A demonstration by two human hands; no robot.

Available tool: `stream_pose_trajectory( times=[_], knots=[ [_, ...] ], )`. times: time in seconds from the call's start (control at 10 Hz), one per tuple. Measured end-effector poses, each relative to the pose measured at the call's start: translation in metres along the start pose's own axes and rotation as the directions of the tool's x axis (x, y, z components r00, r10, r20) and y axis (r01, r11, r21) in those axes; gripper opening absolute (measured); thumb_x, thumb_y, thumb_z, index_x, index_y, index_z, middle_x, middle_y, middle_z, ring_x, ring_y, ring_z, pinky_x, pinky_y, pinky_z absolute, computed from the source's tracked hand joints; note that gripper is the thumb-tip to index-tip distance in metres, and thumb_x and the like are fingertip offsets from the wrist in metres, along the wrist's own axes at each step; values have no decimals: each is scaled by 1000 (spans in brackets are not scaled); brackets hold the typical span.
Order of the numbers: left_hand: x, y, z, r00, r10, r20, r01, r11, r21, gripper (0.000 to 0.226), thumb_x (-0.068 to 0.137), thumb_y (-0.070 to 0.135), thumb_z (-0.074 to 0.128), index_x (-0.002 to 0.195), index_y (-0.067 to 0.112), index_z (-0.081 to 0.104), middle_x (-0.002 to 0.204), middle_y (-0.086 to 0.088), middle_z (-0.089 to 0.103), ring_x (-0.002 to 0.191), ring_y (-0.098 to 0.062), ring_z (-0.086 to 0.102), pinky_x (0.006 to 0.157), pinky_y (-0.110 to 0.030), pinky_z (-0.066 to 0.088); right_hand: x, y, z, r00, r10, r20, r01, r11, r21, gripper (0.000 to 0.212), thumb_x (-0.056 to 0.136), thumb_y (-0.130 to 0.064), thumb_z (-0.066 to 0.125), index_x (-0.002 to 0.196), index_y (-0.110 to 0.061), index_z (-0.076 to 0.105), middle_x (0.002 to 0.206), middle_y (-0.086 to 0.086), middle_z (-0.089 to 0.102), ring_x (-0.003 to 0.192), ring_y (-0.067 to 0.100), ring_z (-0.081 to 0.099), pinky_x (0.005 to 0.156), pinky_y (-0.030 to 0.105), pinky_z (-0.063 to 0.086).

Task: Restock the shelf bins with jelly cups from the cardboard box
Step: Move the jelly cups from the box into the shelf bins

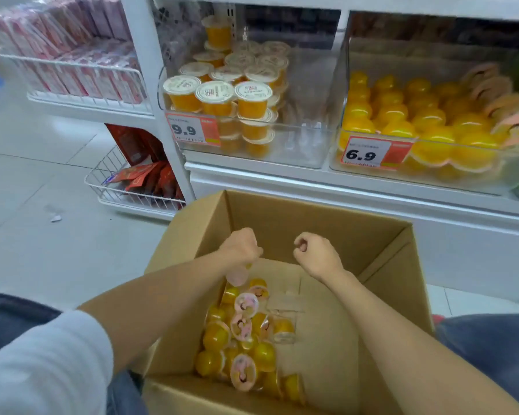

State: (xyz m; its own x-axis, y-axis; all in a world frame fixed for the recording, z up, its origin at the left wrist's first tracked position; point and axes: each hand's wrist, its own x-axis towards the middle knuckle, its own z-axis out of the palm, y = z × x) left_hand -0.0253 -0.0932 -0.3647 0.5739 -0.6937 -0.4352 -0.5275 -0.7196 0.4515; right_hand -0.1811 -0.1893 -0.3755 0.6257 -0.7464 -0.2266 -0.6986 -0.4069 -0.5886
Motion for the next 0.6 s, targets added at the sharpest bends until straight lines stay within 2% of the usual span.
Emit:
stream_pose_trajectory(
  times=[0.1, 0.2, 0.3, 0.4, 0.5, 0.6],
  knots=[
    [12, -31, 48, 983, -75, 167, 58, 993, 105, 23, 87, 14, 53, 97, 2, 69, 105, -17, 67, 99, -28, 64, 78, -32, 50, -10, 54, 40, 957, 198, 212, -203, 979, -1, 26, 87, -19, 49, 108, -20, 64, 107, 0, 65, 98, 21, 60, 87, 33, 52],
    [24, -52, 83, 972, -133, 192, 112, 987, 118, 28, 93, 13, 54, 116, 1, 64, 118, -15, 64, 103, -26, 61, 79, -27, 45, -19, 99, 80, 902, 322, 288, -330, 944, -22, 25, 89, -15, 49, 108, -19, 65, 109, 2, 65, 101, 24, 61, 83, 28, 48],
    [38, -79, 127, 964, -121, 238, 96, 989, 113, 30, 94, 11, 54, 121, 1, 60, 123, -16, 62, 110, -30, 60, 87, -28, 48, -25, 129, 121, 843, 377, 384, -422, 906, 37, 21, 89, -12, 54, 108, -16, 62, 112, 2, 64, 105, 24, 60, 88, 27, 47],
    [49, -86, 155, 969, -53, 242, 6, 981, 193, 30, 91, 15, 54, 120, 9, 61, 123, -11, 60, 111, -31, 58, 91, -35, 50, -30, 147, 155, 823, 335, 459, -433, 893, 126, 41, 79, -14, 68, 119, -11, 60, 119, 4, 65, 107, 24, 62, 97, 34, 49],
    [54, -81, 169, 949, 22, 314, -116, 951, 287, 38, 79, 51, 61, 97, 18, 65, 103, -3, 65, 104, -26, 59, 82, -37, 51, -35, 156, 182, 809, 250, 533, -382, 911, 153, 72, 62, -7, 74, 129, -23, 55, 120, -7, 58, 111, 17, 59, 98, 33, 49],
    [54, -82, 186, 858, -9, 514, -279, 832, 480, 66, 67, 76, 55, 114, 31, 66, 130, 1, 55, 131, -22, 43, 102, -38, 41, -39, 159, 204, 791, 220, 571, -296, 954, 43, 89, 59, -16, 70, 139, -38, 39, 137, -3, 49, 123, 20, 52, 103, 32, 45]
  ],
)
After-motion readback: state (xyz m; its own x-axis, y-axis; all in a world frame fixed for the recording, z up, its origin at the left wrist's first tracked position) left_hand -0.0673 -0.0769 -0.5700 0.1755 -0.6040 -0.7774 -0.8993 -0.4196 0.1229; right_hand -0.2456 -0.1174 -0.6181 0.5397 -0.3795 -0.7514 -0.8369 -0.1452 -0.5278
